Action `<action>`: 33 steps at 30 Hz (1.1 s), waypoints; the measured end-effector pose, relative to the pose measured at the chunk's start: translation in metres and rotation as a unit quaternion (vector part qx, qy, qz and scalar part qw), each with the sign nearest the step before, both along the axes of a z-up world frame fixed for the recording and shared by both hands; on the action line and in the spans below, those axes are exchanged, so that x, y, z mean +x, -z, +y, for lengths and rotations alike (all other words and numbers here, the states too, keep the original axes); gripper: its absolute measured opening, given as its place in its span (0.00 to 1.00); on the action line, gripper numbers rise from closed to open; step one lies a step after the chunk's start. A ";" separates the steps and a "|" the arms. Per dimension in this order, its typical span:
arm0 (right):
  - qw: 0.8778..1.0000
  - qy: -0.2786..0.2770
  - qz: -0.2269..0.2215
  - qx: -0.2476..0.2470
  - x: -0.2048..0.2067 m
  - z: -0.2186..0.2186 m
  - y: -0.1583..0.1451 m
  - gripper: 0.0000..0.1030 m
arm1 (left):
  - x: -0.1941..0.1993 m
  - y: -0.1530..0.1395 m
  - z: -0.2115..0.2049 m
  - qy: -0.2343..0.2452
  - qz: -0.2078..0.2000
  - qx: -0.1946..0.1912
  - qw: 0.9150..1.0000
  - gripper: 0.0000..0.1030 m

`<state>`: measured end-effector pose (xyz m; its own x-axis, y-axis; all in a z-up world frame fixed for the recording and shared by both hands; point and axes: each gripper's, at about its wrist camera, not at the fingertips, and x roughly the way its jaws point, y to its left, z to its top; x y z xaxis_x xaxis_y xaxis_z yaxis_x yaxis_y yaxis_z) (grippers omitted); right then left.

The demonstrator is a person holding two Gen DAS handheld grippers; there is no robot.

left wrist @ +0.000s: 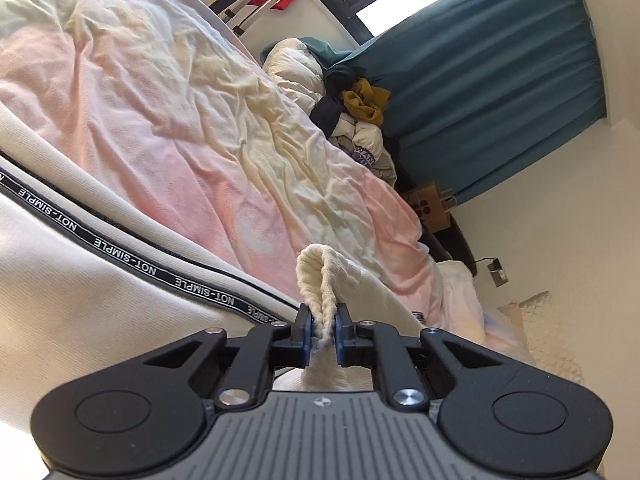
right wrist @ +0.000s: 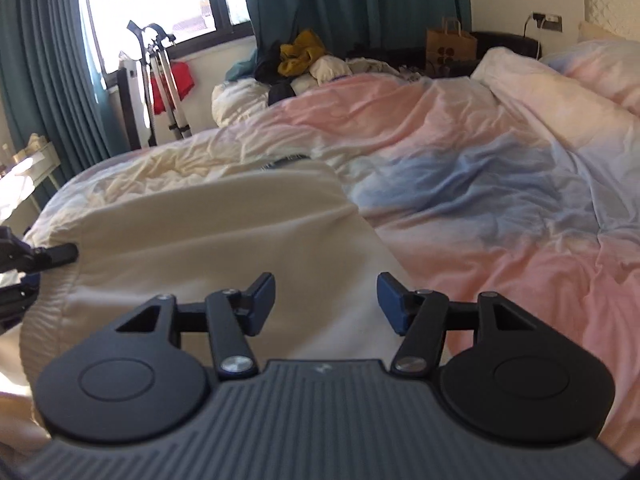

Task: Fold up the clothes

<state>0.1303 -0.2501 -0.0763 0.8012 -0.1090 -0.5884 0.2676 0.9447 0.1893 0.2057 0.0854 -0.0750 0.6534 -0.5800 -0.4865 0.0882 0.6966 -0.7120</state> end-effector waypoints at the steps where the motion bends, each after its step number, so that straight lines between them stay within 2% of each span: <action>1: 1.000 0.002 0.023 0.008 0.001 -0.003 0.007 0.58 | 0.001 0.005 -0.003 0.002 0.001 0.016 1.000 0.12; 5: 0.997 -0.011 0.078 -0.016 0.019 0.005 0.026 0.58 | -0.001 0.021 -0.006 0.008 0.006 0.031 0.999 0.13; 9: 0.996 -0.011 0.083 -0.018 0.025 0.010 0.026 0.58 | -0.026 -0.004 -0.006 0.014 -0.042 0.044 0.998 0.16; 10: 0.997 -0.013 0.077 -0.002 0.021 0.008 0.023 0.58 | -0.034 -0.010 -0.005 0.013 -0.050 0.045 0.998 0.18; 12: 0.997 -0.021 0.066 0.027 0.017 0.006 0.017 0.59 | -0.050 -0.019 -0.002 0.013 -0.059 0.040 0.997 0.29; 15: 0.997 -0.034 0.052 0.034 0.013 0.011 0.008 0.59 | -0.078 -0.035 0.009 0.002 -0.054 0.041 0.998 0.41; 16: 0.998 -0.038 0.049 0.034 0.011 0.013 0.006 0.59 | -0.087 -0.041 0.015 -0.005 -0.050 0.038 0.998 0.49; 18: 0.997 -0.047 0.039 0.038 0.005 0.015 0.000 0.59 | -0.106 -0.048 0.033 -0.033 -0.024 0.029 0.999 0.61; 19: 0.997 -0.052 0.034 0.042 0.002 0.015 -0.002 0.59 | -0.116 -0.051 0.043 -0.048 -0.008 0.025 0.998 0.71; 20: 0.997 -0.056 0.031 0.045 0.000 0.015 -0.003 0.59 | -0.125 -0.053 0.052 -0.063 0.015 0.029 0.998 0.73; 22: 0.996 -0.063 0.029 0.054 -0.002 0.015 -0.004 0.59 | -0.142 -0.051 0.070 -0.085 0.061 0.046 0.993 0.73; 26: 0.994 -0.082 0.024 0.071 -0.001 0.019 -0.005 0.59 | -0.171 -0.039 0.110 -0.139 0.125 0.018 0.982 0.82; 29: 0.992 -0.103 0.021 0.073 -0.003 0.027 -0.006 0.59 | -0.176 -0.022 0.140 -0.194 0.179 -0.012 0.965 0.83; 31: 0.990 -0.114 0.017 0.077 -0.005 0.030 -0.007 0.59 | -0.173 -0.009 0.156 -0.235 0.211 -0.017 0.949 0.83; 33: 0.990 -0.118 0.016 0.081 -0.005 0.032 -0.007 0.59 | -0.169 0.002 0.167 -0.262 0.218 -0.046 0.939 0.83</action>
